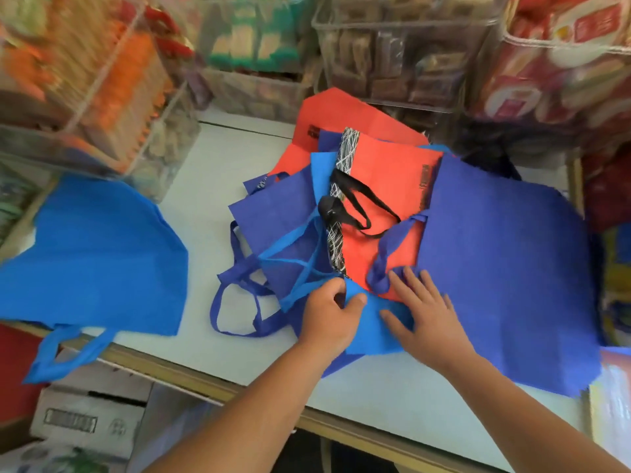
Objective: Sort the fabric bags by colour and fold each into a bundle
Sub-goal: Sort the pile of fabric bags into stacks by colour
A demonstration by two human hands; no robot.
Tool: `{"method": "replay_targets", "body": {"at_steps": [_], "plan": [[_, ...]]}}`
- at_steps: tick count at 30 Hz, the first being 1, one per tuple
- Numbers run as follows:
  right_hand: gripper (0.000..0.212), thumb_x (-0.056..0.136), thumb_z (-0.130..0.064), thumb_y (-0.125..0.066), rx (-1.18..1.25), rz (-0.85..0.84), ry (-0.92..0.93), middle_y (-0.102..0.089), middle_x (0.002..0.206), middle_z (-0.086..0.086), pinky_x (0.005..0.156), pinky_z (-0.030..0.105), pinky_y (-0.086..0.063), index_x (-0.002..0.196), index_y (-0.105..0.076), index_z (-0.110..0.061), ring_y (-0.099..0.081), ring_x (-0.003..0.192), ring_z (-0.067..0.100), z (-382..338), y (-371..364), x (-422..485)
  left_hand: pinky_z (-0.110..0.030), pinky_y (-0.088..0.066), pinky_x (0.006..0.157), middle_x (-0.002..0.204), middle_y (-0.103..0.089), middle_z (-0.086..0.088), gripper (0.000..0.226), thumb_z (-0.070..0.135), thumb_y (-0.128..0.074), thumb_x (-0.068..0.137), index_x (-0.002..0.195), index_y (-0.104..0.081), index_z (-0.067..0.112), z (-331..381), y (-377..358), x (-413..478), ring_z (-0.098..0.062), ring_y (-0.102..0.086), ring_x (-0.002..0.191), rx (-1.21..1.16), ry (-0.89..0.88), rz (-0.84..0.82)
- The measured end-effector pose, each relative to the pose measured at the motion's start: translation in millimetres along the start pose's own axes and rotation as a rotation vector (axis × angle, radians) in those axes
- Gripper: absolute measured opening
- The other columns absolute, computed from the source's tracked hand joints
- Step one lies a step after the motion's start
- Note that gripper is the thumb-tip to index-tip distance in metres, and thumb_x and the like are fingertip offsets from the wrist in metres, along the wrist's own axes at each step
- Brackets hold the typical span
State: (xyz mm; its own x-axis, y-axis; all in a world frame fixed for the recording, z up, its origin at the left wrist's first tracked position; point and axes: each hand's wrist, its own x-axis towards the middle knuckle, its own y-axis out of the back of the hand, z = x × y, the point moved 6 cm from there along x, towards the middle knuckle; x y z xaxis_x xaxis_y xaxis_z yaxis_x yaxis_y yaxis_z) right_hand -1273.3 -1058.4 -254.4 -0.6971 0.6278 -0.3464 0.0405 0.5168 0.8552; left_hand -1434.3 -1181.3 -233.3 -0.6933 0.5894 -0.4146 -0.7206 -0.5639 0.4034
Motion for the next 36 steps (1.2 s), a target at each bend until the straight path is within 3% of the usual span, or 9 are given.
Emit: {"method": "replay_targets", "body": {"at_steps": [6,10,14,16,19,23,26,31,36], "plan": [[0.068,0.097,-0.076,-0.027,-0.014,-0.312,-0.339,0.012,0.167,-0.030,0.114,0.070,-0.021,0.158,-0.014,-0.050,0.010,0.157,0.016,32,-9,9,-0.036,-0.033,0.062,0.075,-0.051,0.002,0.020,0.019,-0.066,0.097,0.086,-0.050,0.013,21,99,-14,-0.022,-0.049,0.072,0.121,-0.097,0.388],[0.089,0.085,-0.087,-0.024,-0.032,-0.221,-0.319,-0.020,0.167,-0.004,0.118,0.068,-0.018,0.153,-0.038,-0.031,-0.012,0.155,0.024,20,3,25,-0.040,-0.047,0.071,0.087,-0.062,-0.001,0.011,0.022,-0.064,0.099,0.093,-0.056,0.017,-4,173,-19,-0.033,-0.060,0.086,0.118,-0.054,0.585],[0.049,0.090,-0.025,-0.072,0.137,0.349,0.015,-0.056,0.134,0.019,0.098,0.055,-0.050,0.133,-0.060,-0.004,-0.052,0.124,0.039,-79,34,13,-0.037,-0.053,0.079,0.093,-0.068,0.003,0.006,0.022,-0.062,0.101,0.097,-0.065,0.017,-13,197,-13,-0.020,-0.066,0.091,-0.023,-0.091,0.481],[0.056,0.090,-0.023,-0.077,0.334,0.262,0.110,-0.052,0.139,0.014,0.105,0.044,-0.045,0.141,-0.057,-0.013,-0.051,0.126,0.029,-129,17,8,-0.034,-0.051,0.075,0.088,-0.068,0.002,0.012,0.025,-0.063,0.101,0.094,-0.065,0.015,-15,217,-10,-0.017,-0.064,0.084,-0.017,-0.088,0.517],[0.069,0.088,-0.044,-0.078,0.614,0.098,-0.206,-0.044,0.142,0.012,0.108,0.041,-0.046,0.148,-0.050,-0.027,-0.051,0.127,0.028,-161,-17,19,-0.026,-0.044,0.062,0.076,-0.060,-0.001,0.021,0.026,-0.063,0.100,0.087,-0.060,0.010,-32,266,-6,-0.016,-0.055,0.070,-0.069,-0.024,0.640],[0.065,0.092,-0.027,-0.077,1.084,-0.066,-0.562,-0.058,0.129,0.006,0.053,0.033,-0.060,0.148,-0.044,-0.022,-0.069,0.088,0.029,-196,-49,35,-0.040,-0.043,0.066,0.082,-0.060,-0.015,0.017,0.018,-0.060,0.101,0.091,-0.058,0.005,-79,320,-4,-0.025,-0.054,0.073,0.067,0.030,0.517],[0.046,0.095,-0.003,-0.068,1.183,0.039,-0.636,-0.062,0.122,0.013,0.052,0.032,-0.058,0.137,-0.050,-0.011,-0.067,0.087,0.028,-213,-65,43,-0.035,-0.036,0.063,0.081,-0.054,-0.006,0.011,0.018,-0.058,0.103,0.094,-0.055,0.012,-109,354,-14,-0.021,-0.049,0.075,0.189,0.019,0.511],[0.021,0.086,0.012,-0.062,0.950,-0.138,-0.641,-0.064,0.095,0.021,0.060,0.033,-0.051,0.086,-0.065,-0.009,-0.060,0.078,0.028,-259,-83,38,-0.039,-0.045,0.066,0.092,-0.051,0.000,0.016,0.025,-0.064,0.098,0.089,-0.057,0.014,-180,411,-39,-0.027,-0.053,0.081,0.483,0.159,0.504],[0.029,0.084,0.016,-0.054,0.824,-0.231,-0.500,-0.064,0.098,0.006,0.070,0.042,-0.052,0.098,-0.063,-0.008,-0.059,0.078,0.023,-330,-99,36,-0.039,-0.039,0.061,0.084,-0.046,-0.003,0.030,0.022,-0.067,0.095,0.073,-0.049,0.014,-192,467,-14,-0.032,-0.051,0.073,0.465,0.235,0.508]]}}
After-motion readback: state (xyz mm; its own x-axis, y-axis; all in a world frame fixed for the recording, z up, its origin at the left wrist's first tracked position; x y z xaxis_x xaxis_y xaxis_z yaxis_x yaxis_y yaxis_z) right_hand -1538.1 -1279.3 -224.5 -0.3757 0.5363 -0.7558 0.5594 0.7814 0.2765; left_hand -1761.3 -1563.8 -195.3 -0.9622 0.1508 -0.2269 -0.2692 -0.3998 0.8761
